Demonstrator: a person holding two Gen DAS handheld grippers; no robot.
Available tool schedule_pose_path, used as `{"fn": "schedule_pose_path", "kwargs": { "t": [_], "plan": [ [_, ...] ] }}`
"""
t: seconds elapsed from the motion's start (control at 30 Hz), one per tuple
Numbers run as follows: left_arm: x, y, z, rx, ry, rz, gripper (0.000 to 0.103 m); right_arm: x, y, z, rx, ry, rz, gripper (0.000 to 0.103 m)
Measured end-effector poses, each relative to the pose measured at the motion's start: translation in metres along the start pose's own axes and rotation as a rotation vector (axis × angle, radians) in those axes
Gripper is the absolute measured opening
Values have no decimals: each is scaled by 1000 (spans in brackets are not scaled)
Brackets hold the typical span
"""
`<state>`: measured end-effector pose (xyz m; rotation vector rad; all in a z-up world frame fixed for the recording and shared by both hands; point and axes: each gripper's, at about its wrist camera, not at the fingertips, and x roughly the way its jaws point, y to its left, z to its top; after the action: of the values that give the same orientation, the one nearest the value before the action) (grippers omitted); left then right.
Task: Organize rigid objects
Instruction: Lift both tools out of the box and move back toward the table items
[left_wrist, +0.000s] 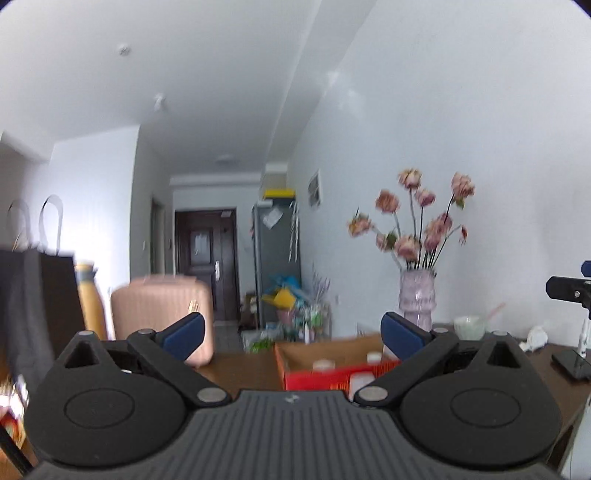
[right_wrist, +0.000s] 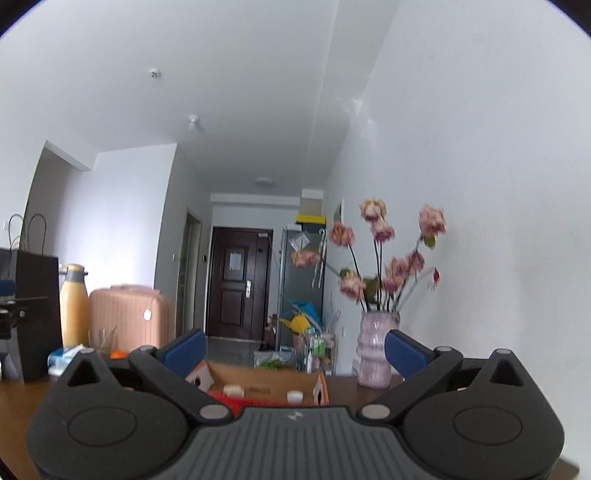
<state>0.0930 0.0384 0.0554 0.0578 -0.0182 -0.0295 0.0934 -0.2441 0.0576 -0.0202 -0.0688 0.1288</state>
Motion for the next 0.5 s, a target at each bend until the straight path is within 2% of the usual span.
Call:
{"fn": "schedule_pose_path", "kwargs": {
  "t": [0.13, 0.27, 0.37, 0.43, 0.5],
  "plan": [
    [-14, 6, -29, 5, 89, 23, 103, -18, 8, -29, 29, 36, 44, 103],
    [-12, 11, -56, 14, 255, 38, 103, -20, 22, -57, -37, 241, 56, 103],
    [-1, 14, -74, 6, 401, 2, 103, -21, 27, -75, -35, 331, 95, 103],
    [2, 16, -81, -10, 426, -2, 103, -16, 28, -80, -28, 386, 125, 103],
    [4, 17, -83, -15, 430, 1, 103, -15, 31, -86, -12, 400, 125, 103]
  ]
}}
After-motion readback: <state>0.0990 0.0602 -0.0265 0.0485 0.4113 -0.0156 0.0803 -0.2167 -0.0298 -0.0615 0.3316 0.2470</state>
